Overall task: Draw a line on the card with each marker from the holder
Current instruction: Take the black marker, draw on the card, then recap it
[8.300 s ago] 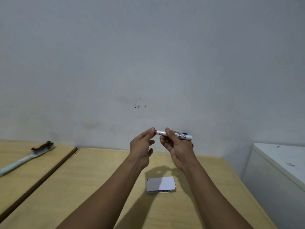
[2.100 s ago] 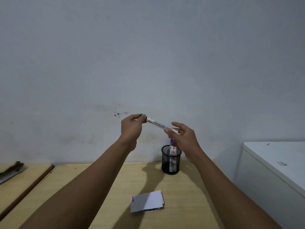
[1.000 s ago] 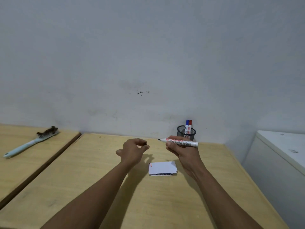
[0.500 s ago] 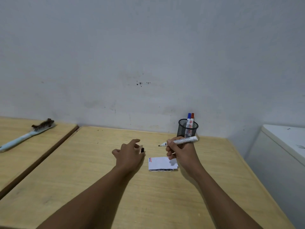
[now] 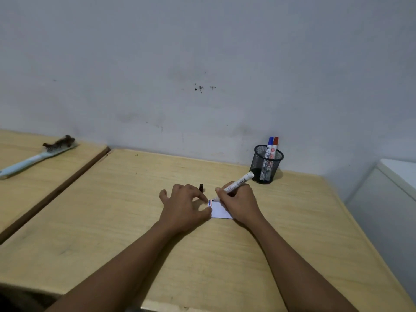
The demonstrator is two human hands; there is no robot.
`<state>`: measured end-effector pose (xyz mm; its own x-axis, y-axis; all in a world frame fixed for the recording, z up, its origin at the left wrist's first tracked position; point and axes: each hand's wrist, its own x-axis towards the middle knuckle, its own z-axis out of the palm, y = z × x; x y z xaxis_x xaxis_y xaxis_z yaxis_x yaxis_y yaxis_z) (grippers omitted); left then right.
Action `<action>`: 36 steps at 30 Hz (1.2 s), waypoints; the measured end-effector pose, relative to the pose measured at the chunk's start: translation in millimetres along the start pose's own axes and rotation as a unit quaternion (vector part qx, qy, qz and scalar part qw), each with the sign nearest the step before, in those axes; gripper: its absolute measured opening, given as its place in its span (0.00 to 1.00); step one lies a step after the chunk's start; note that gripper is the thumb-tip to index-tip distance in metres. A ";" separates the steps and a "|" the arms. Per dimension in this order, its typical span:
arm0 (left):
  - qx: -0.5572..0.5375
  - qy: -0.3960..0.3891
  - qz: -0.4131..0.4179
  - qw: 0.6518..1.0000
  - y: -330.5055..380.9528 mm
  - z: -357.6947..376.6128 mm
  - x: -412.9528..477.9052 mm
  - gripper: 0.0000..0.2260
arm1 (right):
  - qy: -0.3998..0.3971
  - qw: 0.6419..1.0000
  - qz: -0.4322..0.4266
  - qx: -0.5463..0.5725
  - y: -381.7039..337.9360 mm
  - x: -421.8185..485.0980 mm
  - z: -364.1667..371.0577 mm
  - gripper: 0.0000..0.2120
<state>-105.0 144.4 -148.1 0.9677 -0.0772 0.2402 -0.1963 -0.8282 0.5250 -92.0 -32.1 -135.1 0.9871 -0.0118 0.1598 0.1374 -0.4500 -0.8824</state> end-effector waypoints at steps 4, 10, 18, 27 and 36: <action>0.017 -0.008 -0.002 1.000 -0.4 0.4 0.2 0.12 | 0.013 1.000 -0.017 -0.015 6.4 1.9 2.3 0.11; 0.025 -0.002 -0.007 1.000 -0.4 2.6 1.4 0.13 | 0.015 0.999 -0.020 -0.028 9.5 3.7 4.9 0.12; 0.020 -0.004 -0.012 1.000 -0.1 3.1 1.6 0.14 | 0.013 0.999 -0.015 -0.036 9.2 4.6 5.9 0.11; 0.022 0.003 -0.013 1.000 1.1 2.8 1.3 0.14 | -0.016 0.999 0.001 -0.043 4.0 4.0 2.9 0.08; 0.017 -0.008 -0.013 1.000 0.1 1.9 1.6 0.13 | -0.013 0.999 0.020 0.033 3.5 4.4 -2.6 0.09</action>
<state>-103.2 143.2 -149.2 0.9749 -0.0638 0.2131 -0.1653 -0.8488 0.5022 -87.3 -36.1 -136.3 0.9936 -0.0041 0.1130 0.1025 -0.3898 -0.9152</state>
